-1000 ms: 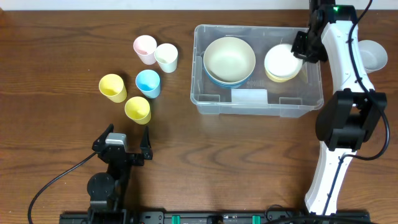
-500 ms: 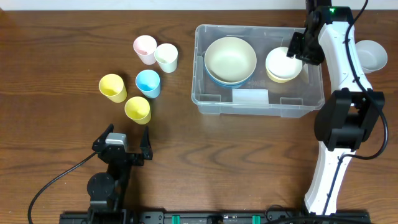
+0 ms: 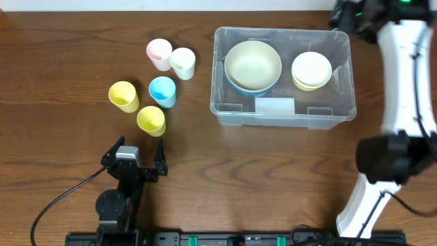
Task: Pack container
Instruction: 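Move the right gripper right and grasp the grey bowl rim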
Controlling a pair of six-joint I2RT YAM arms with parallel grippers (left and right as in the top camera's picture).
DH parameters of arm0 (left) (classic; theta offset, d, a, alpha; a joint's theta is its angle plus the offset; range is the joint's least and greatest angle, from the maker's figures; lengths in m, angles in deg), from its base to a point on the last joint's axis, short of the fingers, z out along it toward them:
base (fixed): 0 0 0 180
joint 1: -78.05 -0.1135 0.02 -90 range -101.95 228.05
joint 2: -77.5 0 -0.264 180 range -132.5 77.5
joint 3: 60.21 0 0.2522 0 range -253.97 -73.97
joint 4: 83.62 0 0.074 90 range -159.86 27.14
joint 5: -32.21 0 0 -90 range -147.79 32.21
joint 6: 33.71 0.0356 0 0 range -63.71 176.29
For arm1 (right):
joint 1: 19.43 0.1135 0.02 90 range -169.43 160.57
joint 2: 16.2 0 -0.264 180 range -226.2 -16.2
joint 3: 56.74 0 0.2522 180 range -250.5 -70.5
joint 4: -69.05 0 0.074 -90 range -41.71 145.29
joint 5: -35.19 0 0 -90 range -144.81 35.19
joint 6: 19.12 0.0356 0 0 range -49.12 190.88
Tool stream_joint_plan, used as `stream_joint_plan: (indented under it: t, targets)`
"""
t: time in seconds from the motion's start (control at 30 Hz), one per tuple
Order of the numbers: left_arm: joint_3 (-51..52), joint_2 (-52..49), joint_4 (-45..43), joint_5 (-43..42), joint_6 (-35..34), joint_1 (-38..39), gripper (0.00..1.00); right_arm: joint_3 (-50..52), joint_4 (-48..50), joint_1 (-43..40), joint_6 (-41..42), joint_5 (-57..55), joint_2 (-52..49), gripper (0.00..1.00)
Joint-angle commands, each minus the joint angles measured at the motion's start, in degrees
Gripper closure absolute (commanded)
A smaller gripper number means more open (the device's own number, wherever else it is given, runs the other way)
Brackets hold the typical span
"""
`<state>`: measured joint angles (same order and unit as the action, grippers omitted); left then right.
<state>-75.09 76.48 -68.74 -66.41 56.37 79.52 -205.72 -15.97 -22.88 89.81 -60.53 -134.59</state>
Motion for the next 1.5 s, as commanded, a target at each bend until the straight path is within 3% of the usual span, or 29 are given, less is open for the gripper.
stream_joint_plan:
  t: [0.0, 0.27, 0.5, 1.03, 1.47]
  targets:
    - [0.9, 0.0, 2.1, -1.2, 0.8, -0.4, 0.02, -0.9, -0.4, -5.6, 2.2, -8.7, 1.7, 0.02]
    - [0.9, 0.0, 2.1, -1.2, 0.8, -0.4, 0.02, -0.8, -4.0, -19.5, 2.0, -0.2, -6.5, 0.02]
    - [0.9, 0.0, 2.1, -1.2, 0.8, -0.4, 0.02, -0.8, -3.0, -25.6, 2.1, 1.7, -14.7, 0.00]
    - [0.9, 0.0, 2.1, -1.2, 0.8, -0.4, 0.02, -0.8, 2.8, -28.2, 4.4, 1.6, -26.0, 0.01]
    - [0.9, 0.0, 2.1, -1.2, 0.8, -0.4, 0.02, -0.8, 6.1, -28.3, 4.4, 1.5, -27.1, 0.01]
